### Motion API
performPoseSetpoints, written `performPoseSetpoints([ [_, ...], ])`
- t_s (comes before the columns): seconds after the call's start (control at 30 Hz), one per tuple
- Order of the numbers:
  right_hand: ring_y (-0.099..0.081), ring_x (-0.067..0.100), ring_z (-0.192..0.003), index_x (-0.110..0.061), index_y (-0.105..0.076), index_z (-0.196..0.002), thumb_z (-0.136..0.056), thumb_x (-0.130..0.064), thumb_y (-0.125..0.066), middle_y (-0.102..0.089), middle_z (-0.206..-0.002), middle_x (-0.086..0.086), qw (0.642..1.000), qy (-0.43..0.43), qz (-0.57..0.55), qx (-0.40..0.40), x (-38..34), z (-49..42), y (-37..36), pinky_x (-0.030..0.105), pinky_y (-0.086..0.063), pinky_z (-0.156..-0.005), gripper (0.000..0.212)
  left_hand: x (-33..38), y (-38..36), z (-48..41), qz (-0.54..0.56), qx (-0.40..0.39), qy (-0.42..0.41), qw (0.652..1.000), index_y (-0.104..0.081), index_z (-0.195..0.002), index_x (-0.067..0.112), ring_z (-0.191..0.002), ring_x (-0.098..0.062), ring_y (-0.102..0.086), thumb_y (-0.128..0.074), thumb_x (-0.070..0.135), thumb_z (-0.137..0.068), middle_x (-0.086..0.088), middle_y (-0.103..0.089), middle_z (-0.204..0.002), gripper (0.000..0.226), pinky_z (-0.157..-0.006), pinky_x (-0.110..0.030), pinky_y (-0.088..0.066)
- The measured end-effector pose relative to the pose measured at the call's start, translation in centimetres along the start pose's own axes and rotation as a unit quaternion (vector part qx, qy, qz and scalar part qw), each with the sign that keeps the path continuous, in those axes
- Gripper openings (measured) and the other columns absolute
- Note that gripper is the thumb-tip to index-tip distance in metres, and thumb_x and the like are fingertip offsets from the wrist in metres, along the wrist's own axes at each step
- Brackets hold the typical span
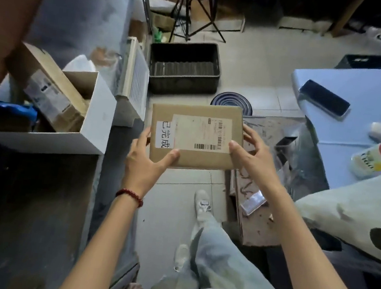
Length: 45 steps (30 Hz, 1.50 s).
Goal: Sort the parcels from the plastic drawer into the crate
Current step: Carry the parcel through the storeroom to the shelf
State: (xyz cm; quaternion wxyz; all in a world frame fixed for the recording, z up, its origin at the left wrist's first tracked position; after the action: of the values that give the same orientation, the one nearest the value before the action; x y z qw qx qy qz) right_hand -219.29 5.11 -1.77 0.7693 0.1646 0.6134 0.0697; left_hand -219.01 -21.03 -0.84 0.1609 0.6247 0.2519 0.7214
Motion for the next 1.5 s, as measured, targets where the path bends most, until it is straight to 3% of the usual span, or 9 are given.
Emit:
performPoseSetpoints([
  [0.27,-0.055,0.014,-0.114,-0.031,-0.049,-0.135,-0.090,-0.030,-0.064,-0.056,-0.130,-0.005,0.999,-0.023,-0.029,0.020,-2.2,-16.0,1.7,0.044,-0.049,-0.098,0.047,4.5,-4.7,-15.0,0.026,-0.023,-0.012,0.999,-0.036,-0.143,0.026,-0.112,-0.008,-0.045,-0.075,0.042,-0.075,0.001,-0.046,-0.129,0.079,-0.093,-0.027,-0.043],
  [0.4,-0.059,0.016,-0.108,-0.030,-0.048,-0.136,-0.090,-0.032,-0.064,-0.056,-0.131,-0.008,1.000,-0.005,0.003,0.006,-4.9,-23.8,3.1,0.033,-0.054,-0.088,0.049,7.2,-5.6,-22.6,0.029,-0.028,-0.027,0.999,-0.033,-0.145,0.027,-0.118,-0.006,-0.044,-0.073,0.044,-0.076,0.000,-0.046,-0.138,0.082,-0.092,-0.025,-0.043],
  [0.5,-0.056,0.018,-0.116,-0.028,-0.046,-0.139,-0.090,-0.034,-0.064,-0.054,-0.134,-0.009,1.000,-0.010,0.017,-0.006,-6.8,-29.8,3.4,0.039,-0.051,-0.096,0.052,9.0,-6.2,-28.6,0.020,-0.036,-0.042,0.998,-0.031,-0.147,0.025,-0.120,-0.003,-0.041,-0.072,0.042,-0.078,0.001,-0.045,-0.141,0.082,-0.085,-0.012,-0.037],
  [0.6,-0.055,0.016,-0.118,-0.028,-0.044,-0.139,-0.090,-0.034,-0.064,-0.052,-0.135,-0.010,0.999,-0.016,0.034,-0.026,-8.0,-34.8,2.2,0.039,-0.051,-0.097,0.054,9.2,-6.6,-33.6,0.014,-0.037,-0.032,0.999,-0.032,-0.146,0.025,-0.119,-0.003,-0.042,-0.072,0.040,-0.079,0.001,-0.046,-0.140,0.079,-0.087,-0.016,-0.037],
  [0.8,-0.061,0.005,-0.086,-0.029,-0.043,-0.140,-0.090,-0.031,-0.064,-0.052,-0.137,-0.010,0.997,-0.025,0.048,-0.062,-10.3,-45.8,-2.0,0.027,-0.055,-0.080,0.054,7.4,-5.4,-44.1,0.033,-0.039,0.005,0.999,-0.039,-0.143,0.021,-0.115,0.000,-0.049,-0.074,0.039,-0.078,0.013,-0.054,-0.127,0.075,-0.097,-0.019,-0.041],
  [0.97,-0.052,0.005,-0.106,-0.025,-0.043,-0.141,-0.091,-0.026,-0.063,-0.052,-0.136,-0.007,0.996,0.003,0.053,-0.068,-14.3,-54.6,-6.3,0.008,-0.042,-0.073,0.054,7.3,-3.6,-53.9,0.054,-0.029,0.007,0.998,-0.038,-0.142,0.021,-0.100,0.019,-0.045,-0.073,0.032,-0.081,0.023,-0.046,-0.117,0.071,-0.085,0.000,-0.037],
  [1.13,-0.052,0.009,-0.106,-0.026,-0.041,-0.143,-0.092,-0.027,-0.063,-0.053,-0.131,-0.010,0.994,0.018,0.049,-0.098,-18.6,-61.1,-10.1,0.016,-0.046,-0.080,0.056,7.5,-0.3,-61.2,0.046,0.009,0.007,0.999,-0.037,-0.142,0.029,-0.127,-0.010,-0.044,-0.073,0.050,-0.076,0.009,-0.049,-0.137,0.078,-0.106,-0.038,-0.040],
  [1.3,-0.051,0.011,-0.116,-0.030,-0.043,-0.141,-0.089,-0.032,-0.065,-0.050,-0.134,-0.007,0.977,0.054,0.107,-0.174,-21.8,-67.1,-16.5,0.037,-0.046,-0.101,0.057,5.1,3.1,-64.0,0.052,0.082,0.069,0.993,-0.037,-0.142,0.027,-0.113,0.000,-0.046,-0.075,0.038,-0.078,0.009,-0.050,-0.134,0.075,-0.081,0.001,-0.037],
  [1.5,-0.055,0.009,-0.107,-0.027,-0.045,-0.140,-0.085,-0.029,-0.071,-0.055,-0.129,-0.008,0.936,0.105,0.132,-0.308,-25.3,-71.6,-26.0,0.026,-0.044,-0.091,0.061,0.9,6.8,-63.0,0.054,0.207,0.165,0.963,-0.036,-0.144,0.031,-0.118,-0.014,-0.054,-0.081,0.047,-0.068,0.009,-0.040,-0.133,0.089,-0.096,-0.034,-0.050],
])
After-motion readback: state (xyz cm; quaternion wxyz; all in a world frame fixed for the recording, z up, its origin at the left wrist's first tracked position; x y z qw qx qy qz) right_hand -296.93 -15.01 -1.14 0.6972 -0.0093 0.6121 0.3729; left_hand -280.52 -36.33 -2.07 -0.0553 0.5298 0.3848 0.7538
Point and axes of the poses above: each hand's wrist, its own z-axis away from the middle knuckle, its own y-axis out of the back of the hand, x = y × z, the point moved 6 cm from there along -z, towards the middle knuckle
